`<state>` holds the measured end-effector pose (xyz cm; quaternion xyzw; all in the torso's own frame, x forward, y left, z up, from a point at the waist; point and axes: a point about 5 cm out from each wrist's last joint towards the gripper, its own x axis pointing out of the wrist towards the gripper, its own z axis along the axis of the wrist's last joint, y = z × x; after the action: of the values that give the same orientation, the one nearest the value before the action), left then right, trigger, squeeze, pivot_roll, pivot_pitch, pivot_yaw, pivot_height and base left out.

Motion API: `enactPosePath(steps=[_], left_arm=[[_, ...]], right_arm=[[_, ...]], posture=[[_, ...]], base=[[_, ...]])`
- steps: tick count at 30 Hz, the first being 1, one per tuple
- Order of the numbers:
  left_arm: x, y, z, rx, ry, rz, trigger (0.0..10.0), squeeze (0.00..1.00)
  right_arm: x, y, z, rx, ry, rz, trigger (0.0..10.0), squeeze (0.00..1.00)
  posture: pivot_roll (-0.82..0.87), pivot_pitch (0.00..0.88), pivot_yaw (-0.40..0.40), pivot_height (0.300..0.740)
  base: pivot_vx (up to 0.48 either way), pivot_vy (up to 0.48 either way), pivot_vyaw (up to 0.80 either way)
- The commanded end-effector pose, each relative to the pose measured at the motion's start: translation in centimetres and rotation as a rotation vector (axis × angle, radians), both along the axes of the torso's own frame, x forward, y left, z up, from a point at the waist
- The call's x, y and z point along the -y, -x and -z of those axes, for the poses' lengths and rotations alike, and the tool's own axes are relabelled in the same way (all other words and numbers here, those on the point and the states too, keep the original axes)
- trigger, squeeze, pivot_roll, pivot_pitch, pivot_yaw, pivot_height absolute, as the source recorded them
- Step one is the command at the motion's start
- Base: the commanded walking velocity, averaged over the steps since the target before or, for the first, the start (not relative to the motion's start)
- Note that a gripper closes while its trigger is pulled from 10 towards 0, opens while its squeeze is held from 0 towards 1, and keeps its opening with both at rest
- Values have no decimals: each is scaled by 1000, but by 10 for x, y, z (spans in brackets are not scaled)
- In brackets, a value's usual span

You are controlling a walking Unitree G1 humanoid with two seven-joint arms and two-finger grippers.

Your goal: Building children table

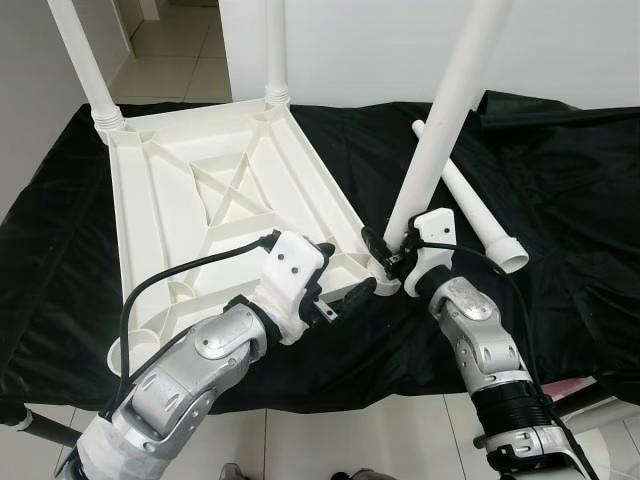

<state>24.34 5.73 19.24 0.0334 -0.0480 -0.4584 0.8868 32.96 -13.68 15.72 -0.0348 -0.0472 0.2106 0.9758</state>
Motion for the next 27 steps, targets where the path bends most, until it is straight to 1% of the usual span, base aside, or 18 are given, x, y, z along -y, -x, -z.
enactPosePath(steps=[1,3,5,6,8,10,12,13,14,16,17,19,20,24,27], left_arm=[[4,8,-1,2,-17,136,10000,0],[4,8,-1,0,-16,137,10000,0],[4,8,-1,0,-16,137,10000,0],[4,8,-1,1,-17,136,10000,0],[5,8,0,0,-16,135,10000,0],[5,8,0,0,-16,135,10000,0],[5,8,0,0,-16,134,10000,0],[5,8,0,0,-16,134,10000,0],[5,8,0,-1,-13,135,10000,0],[6,9,0,-1,-13,135,10000,0],[6,9,0,-1,-13,135,10000,0],[6,8,0,-1,-11,133,10000,0],[6,8,0,-2,-10,134,10000,0],[7,9,0,-2,-9,136,10000,0],[7,8,0,2,-13,139,10000,0]], right_arm=[[7,4,32,-165,0,79,10000,0],[3,4,29,-135,-21,131,10000,0],[3,4,29,-135,-21,131,10000,0],[0,5,27,-129,-45,148,10000,0],[-8,7,23,-103,-101,232,10000,0],[-8,7,23,-103,-101,232,10000,0],[-17,10,19,-88,-157,314,10000,0],[-17,10,19,-88,-157,314,10000,0],[-22,12,16,-76,-197,379,10000,0],[-29,16,13,-69,-273,464,10000,0],[-29,16,13,-69,-273,464,10000,0],[-40,20,11,-66,-308,469,10000,0],[-42,20,10,-62,-295,454,10000,0],[-42,20,7,-47,-275,441,10000,0],[-35,19,5,-26,-276,431,10000,0]], posture=[[-22,131,-20,740],[-22,130,-20,740],[-22,130,-20,740],[-21,130,-22,740],[-22,128,-22,740],[-22,128,-22,740],[-21,129,-23,740],[-21,129,-23,740],[-21,129,-26,740],[-20,128,-29,740],[-20,128,-29,740],[-20,126,-30,740],[-20,126,-30,740],[-23,121,-31,740],[-25,113,-33,740]], base=[[0,0,0],[0,0,0],[0,0,0],[0,0,0],[0,0,0],[0,0,0],[0,0,0],[0,0,0],[0,0,0],[0,0,0],[0,0,0],[0,0,0],[0,0,0],[0,0,0],[0,0,0]])
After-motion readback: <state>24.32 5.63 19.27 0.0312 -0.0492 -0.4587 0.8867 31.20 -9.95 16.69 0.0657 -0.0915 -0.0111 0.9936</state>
